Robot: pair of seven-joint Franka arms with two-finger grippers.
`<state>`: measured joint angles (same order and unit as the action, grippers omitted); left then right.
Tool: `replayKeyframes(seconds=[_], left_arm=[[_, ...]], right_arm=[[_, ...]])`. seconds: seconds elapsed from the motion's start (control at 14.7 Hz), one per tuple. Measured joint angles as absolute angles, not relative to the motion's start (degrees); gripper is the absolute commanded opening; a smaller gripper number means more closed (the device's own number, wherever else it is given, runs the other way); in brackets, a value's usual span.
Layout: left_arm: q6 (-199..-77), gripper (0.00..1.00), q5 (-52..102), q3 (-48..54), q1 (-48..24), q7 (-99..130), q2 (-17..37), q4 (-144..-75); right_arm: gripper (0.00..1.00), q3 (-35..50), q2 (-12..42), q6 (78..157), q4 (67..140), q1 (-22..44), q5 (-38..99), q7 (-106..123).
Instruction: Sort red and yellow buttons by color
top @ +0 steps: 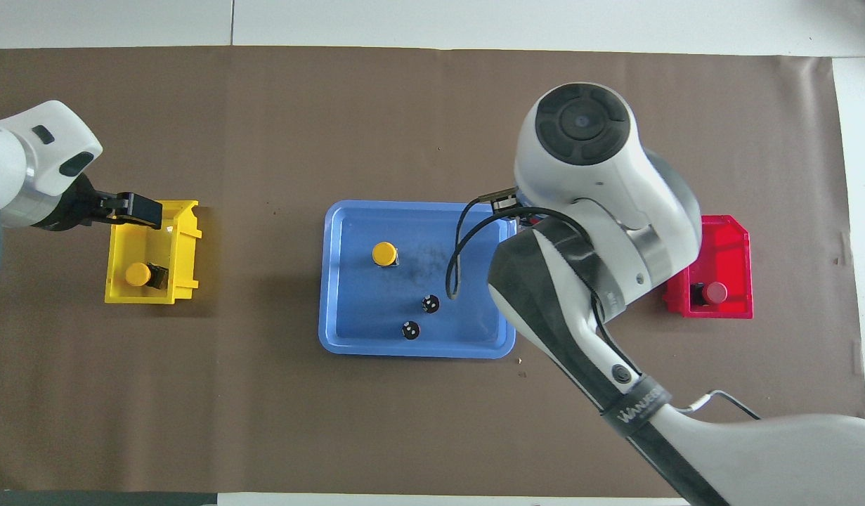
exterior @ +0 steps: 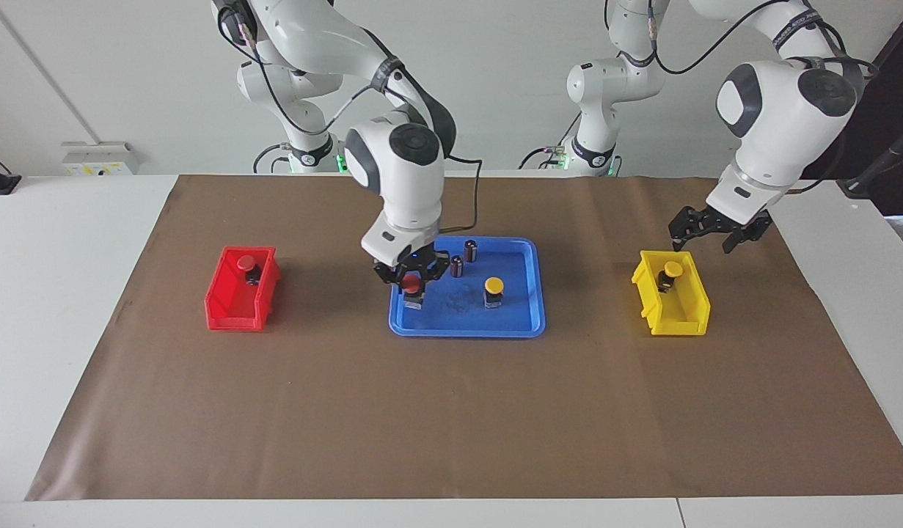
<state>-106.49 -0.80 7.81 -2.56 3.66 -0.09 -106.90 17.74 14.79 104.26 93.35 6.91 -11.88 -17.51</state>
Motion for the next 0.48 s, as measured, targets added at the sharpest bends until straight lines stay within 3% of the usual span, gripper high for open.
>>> replayKeyframes(seconds=[0.2, 0.48], left_arm=[[-113.58, 1.0, -0.85, 8.28, -16.72, 24.38, 3.98, -108.15], [-121.7, 1.0, -1.01, 8.42, -28.39, 40.15, 12.06, -108.41]], right_arm=[[0.2, 17.62, 7.3, 100.76, 97.21, -4.56, -11.68, -0.16], [0.2, 17.6, 4.67, 106.28, 103.89, -15.34, -11.31, 14.07]])
